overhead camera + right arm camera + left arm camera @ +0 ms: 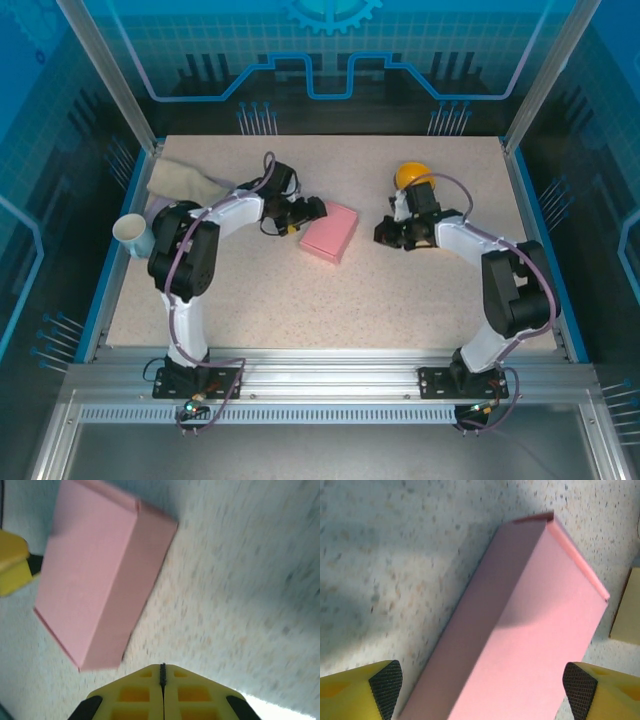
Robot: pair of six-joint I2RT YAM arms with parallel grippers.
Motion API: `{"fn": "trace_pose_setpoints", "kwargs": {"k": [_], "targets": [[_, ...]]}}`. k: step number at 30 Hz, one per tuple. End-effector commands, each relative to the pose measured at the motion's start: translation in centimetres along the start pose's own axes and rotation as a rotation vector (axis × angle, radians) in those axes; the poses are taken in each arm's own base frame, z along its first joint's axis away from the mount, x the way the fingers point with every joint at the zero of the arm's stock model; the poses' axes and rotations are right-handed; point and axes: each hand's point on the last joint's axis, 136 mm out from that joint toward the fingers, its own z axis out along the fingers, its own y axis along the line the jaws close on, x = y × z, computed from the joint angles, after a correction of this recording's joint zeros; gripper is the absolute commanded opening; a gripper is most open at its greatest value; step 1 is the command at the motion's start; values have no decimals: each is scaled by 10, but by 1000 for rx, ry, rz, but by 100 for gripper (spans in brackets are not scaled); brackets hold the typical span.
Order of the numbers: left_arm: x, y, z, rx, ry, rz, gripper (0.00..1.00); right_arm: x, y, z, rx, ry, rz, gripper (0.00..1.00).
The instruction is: Fold the paper box
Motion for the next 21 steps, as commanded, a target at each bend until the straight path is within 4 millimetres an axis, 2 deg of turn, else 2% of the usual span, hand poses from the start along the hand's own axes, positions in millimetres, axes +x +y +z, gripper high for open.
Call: {"fn": "trace_pose_setpoints", "kwargs": {"k": [1, 6, 11, 21], "targets": [[13, -5, -1, 36, 5, -1, 88, 32, 13, 12, -84, 67, 26, 5], [22, -2, 11, 50, 31, -20, 87, 38, 28, 36, -139, 39, 66, 4], [26, -4, 12, 39, 35, -18, 87, 42, 41, 56, -135, 39, 66, 4], [33, -1, 12, 27, 43, -24, 85, 49, 56, 73, -137, 43, 78, 3]]}}
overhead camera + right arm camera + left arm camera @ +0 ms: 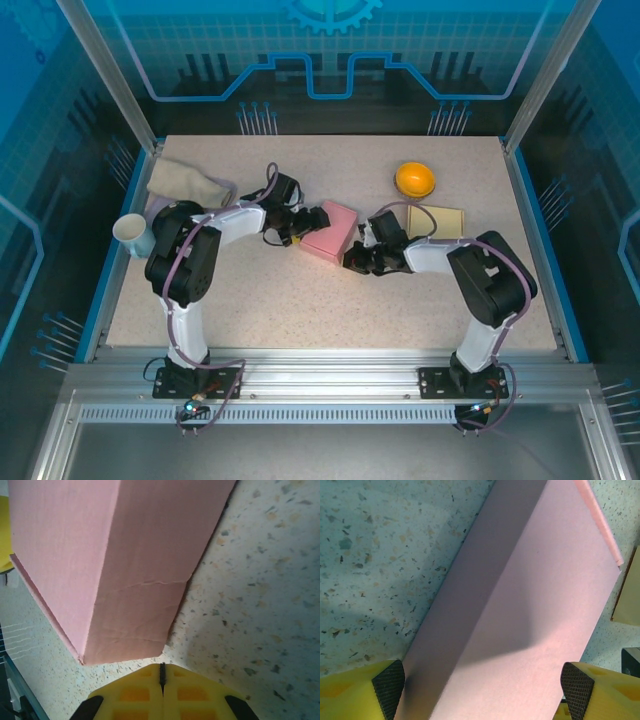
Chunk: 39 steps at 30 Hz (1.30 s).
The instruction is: Fold the paper box
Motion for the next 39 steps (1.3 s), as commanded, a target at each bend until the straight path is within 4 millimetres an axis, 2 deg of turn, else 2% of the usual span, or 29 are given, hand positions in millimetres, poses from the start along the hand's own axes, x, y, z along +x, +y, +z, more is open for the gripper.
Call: {"fn": "trace_pose_setpoints", "kwargs": {"k": [1, 4, 8, 11, 13, 14, 16, 21, 24, 26, 27, 28, 30, 34, 35, 36, 38, 39], "targets": [[10, -2, 0, 3, 18, -7, 85, -11, 16, 6, -34, -39, 1, 4], [20, -6, 5, 15, 37, -29, 85, -17, 29, 12, -100, -52, -1, 3], [43, -23, 13, 76, 58, -70, 84, -30, 78, 13, -321, -120, -71, 3], [51, -36, 16, 132, 63, -91, 84, -32, 107, 10, -434, -138, -128, 4], [51, -41, 17, 149, 67, -89, 84, -30, 118, 11, -465, -128, -154, 3], [50, -43, 18, 149, 70, -83, 84, -26, 115, 14, -450, -113, -152, 4], [48, -47, 18, 140, 76, -62, 84, -27, 124, 16, -446, -110, -179, 3], [41, -49, 15, 110, 68, -37, 84, -29, 116, 20, -377, -134, -167, 4], [30, -39, 9, 35, 38, -23, 84, -30, 100, 15, -285, -169, -148, 4], [15, -24, 2, -26, 7, -35, 85, -30, 91, 3, -203, -191, -154, 5], [8, -17, -2, -44, -8, -43, 85, -22, 77, 0, -153, -181, -153, 6], [0, -9, -7, -71, -23, -53, 86, -19, 72, -6, -115, -186, -167, 9], [-15, 3, -14, -117, -49, -53, 87, -9, 54, -17, -22, -167, -182, 18], [-44, 21, -32, -202, -107, -42, 89, 4, 33, -46, 106, -149, -257, 19], [-50, 25, -40, -228, -126, -40, 89, 4, 28, -55, 143, -143, -284, 24], [-54, 28, -46, -245, -139, -40, 90, 6, 24, -61, 172, -129, -306, 28], [-57, 31, -60, -254, -163, -53, 90, 5, 15, -77, 249, -101, -360, 29], [-56, 31, -64, -252, -167, -66, 90, -2, 19, -86, 268, -114, -399, 33]]}}
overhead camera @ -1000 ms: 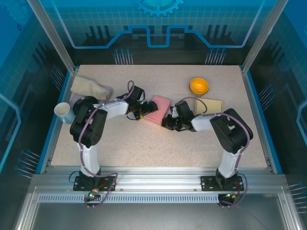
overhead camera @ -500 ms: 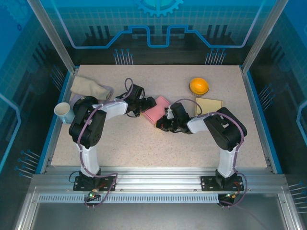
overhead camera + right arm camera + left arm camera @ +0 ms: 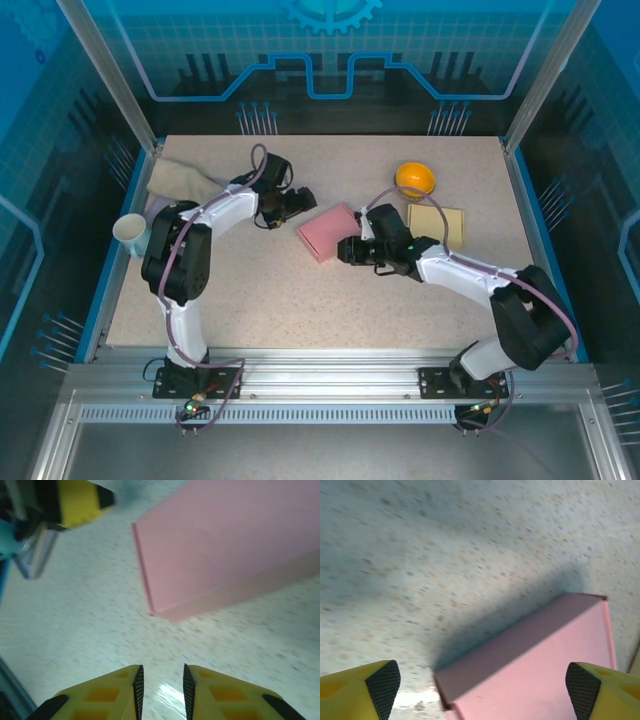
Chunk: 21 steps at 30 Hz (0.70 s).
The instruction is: Fold the paper box
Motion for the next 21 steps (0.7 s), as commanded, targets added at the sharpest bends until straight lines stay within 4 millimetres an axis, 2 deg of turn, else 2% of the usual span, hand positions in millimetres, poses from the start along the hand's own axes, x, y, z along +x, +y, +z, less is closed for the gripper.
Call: {"fn": "trace_pose_setpoints", "kwargs": {"k": [1, 3, 5, 8, 10, 14, 21], "targets": [[4, 17, -25, -68, 3, -13, 90, 4, -36, -25, 186, 83, -155, 38], [22, 17, -29, -41, 22, -61, 89, -15, -41, -30, 196, 82, -213, 44], [45, 9, -24, 37, 39, -108, 89, -39, -53, -25, 209, 57, -249, 49], [68, -6, -10, 133, 68, -161, 89, -67, -71, -5, 171, 39, -231, 53], [75, -15, -1, 153, 72, -158, 89, -79, -80, 12, 161, 46, -237, 53], [81, -27, 17, 164, 98, -158, 88, -91, -91, 44, 152, 79, -278, 53], [66, -28, 36, 126, 90, -133, 81, -88, -94, 61, 114, 86, -244, 53]]}}
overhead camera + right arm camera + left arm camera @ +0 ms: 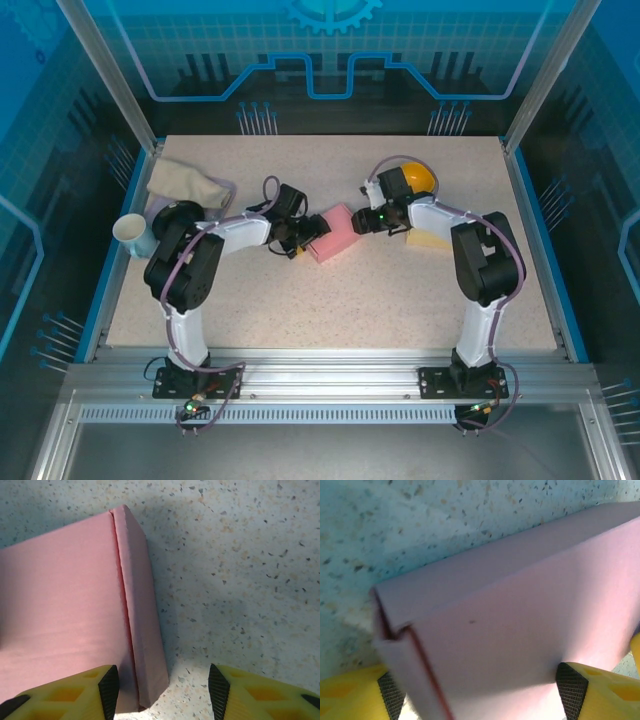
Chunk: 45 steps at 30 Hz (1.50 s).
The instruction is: Fold the paper box
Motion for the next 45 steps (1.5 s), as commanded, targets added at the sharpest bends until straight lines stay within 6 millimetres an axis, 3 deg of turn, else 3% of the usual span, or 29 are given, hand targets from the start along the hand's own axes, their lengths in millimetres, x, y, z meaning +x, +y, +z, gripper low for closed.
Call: {"fn": "trace_pose_setpoints", "kwargs": {"k": [1, 8, 13, 18, 21, 25, 26, 30, 32, 33, 34, 35, 39, 43, 45], "targets": [[-22, -19, 2, 30, -31, 21, 81, -10, 9, -1, -61, -30, 0, 53], [-61, -39, 6, 25, -47, 105, 80, 2, 30, -11, -144, -74, 142, 51], [-70, -30, 14, -12, -40, 110, 81, 6, 23, -11, -96, -85, 201, 52], [-74, -18, 8, -43, -60, 109, 81, 3, 13, -20, -54, -93, 194, 52], [-88, -14, -20, -61, -111, 116, 82, -3, 16, -46, -36, -127, 169, 52], [-103, -15, -95, -47, -279, 185, 90, -9, 14, -103, 55, -211, 87, 54], [-103, -11, -116, -67, -344, 228, 98, -8, 9, -119, 95, -239, 68, 54], [-100, 15, -186, -133, -633, 364, 99, 5, -23, -172, 284, -384, 40, 60], [-98, 39, -212, -202, -784, 415, 99, 20, -45, -199, 409, -482, 61, 65], [-97, 51, -225, -236, -858, 409, 99, 23, -53, -211, 457, -534, 73, 71], [-95, 62, -233, -263, -925, 425, 99, 30, -61, -222, 502, -591, 83, 99], [-91, 74, -235, -280, -969, 458, 99, 30, -65, -233, 526, -651, 76, 100], [-81, 116, -236, -386, -1066, 500, 99, 43, -93, -242, 606, -791, 59, 100], [-83, 144, -219, -324, -1119, 479, 99, 52, -137, -238, 618, -839, 230, 100], [-92, 149, -209, -301, -1120, 476, 99, 51, -149, -231, 593, -856, 252, 100]]}}
